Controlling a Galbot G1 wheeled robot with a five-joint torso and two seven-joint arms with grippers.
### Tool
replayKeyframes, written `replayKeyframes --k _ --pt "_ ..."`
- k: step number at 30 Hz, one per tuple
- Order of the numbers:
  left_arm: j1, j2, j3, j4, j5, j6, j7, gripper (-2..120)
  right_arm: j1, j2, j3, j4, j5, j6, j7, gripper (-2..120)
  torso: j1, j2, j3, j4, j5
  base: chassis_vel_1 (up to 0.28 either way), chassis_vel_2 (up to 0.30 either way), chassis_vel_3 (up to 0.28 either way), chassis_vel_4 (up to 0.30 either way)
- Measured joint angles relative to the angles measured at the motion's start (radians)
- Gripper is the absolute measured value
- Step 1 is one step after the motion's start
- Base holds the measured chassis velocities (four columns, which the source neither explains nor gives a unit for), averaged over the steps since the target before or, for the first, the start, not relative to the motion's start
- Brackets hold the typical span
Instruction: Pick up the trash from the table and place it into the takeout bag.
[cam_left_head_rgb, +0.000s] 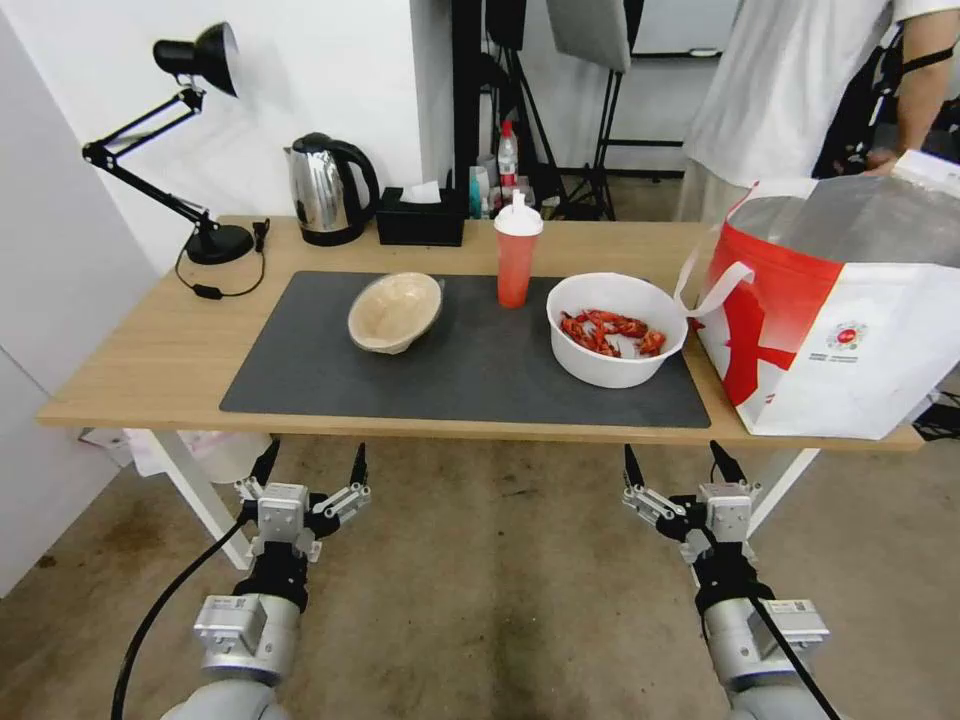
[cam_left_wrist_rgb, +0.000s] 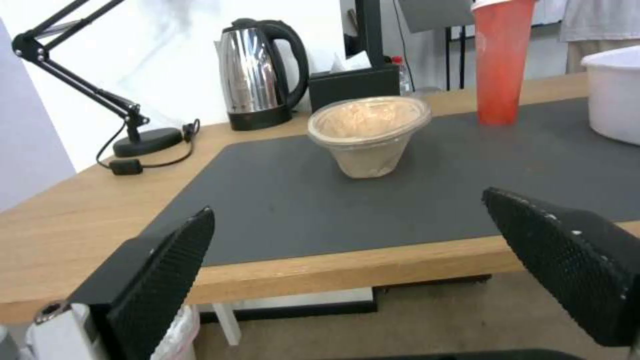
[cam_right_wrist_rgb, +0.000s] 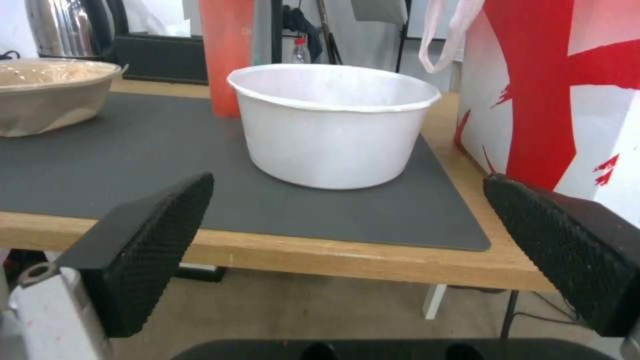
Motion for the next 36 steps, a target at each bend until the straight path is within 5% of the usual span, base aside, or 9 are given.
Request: replayKeyframes --k 36 --pt "0.0 0.0 0.0 0.0 0.0 0.0 0.0 100 0.0 0.0 0.0 0.0 0.0 0.0 0.0 100 0.0 0.0 0.0 0.0 0.0001 0.0 0.0 0.0 0.0"
